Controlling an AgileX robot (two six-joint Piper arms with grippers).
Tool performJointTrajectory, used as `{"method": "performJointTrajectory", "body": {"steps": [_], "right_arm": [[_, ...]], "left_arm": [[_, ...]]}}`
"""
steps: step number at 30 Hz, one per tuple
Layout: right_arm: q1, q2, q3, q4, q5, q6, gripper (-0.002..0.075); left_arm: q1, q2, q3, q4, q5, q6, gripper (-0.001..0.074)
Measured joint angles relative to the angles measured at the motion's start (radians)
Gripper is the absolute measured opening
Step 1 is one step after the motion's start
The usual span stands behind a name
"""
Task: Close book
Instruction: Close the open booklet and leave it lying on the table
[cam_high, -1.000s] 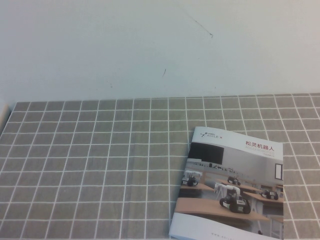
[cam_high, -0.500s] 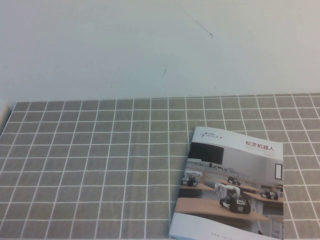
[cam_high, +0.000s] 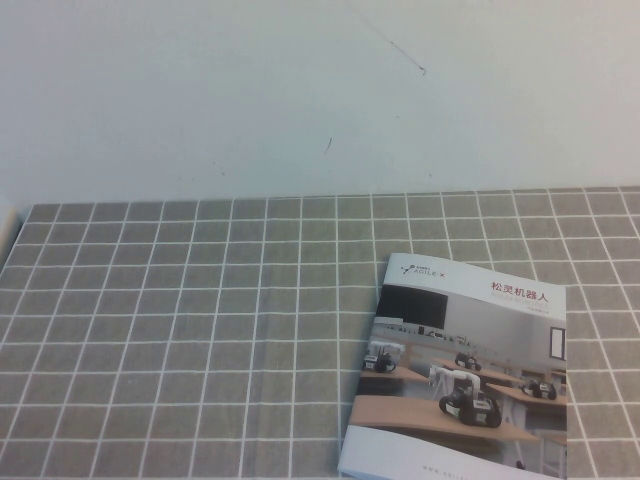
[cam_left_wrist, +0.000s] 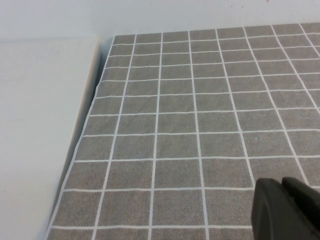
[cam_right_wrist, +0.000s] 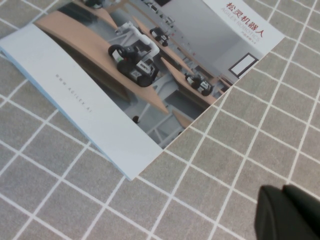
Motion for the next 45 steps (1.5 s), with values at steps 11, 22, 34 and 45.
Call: {"method": "performJointTrajectory", "body": {"steps": [11,22,34,45], "right_arm": [[0.0,0.0,0.0,0.0,0.0,0.0,-0.0003],[0.0,-0.071,0.0,0.0,0.002,-0.003,-0.0003],[-0.222,-0.394,0.227,0.009,-0.186,-0.017,-0.0003],[-0.286,-0.418,0.391,0.007,-0.326,-0.015,-0.0003]], "left_arm": [[0.0,0.0,0.0,-0.002,0.0,0.0,-0.0002],[0.0,0.0,0.0,-0.004,0.0,0.0,-0.0002],[0.0,0.0,0.0,-0.004,0.0,0.005,-0.0002],[0.0,-0.002,0.0,-0.008,0.0,0.005,-0.0002]]}}
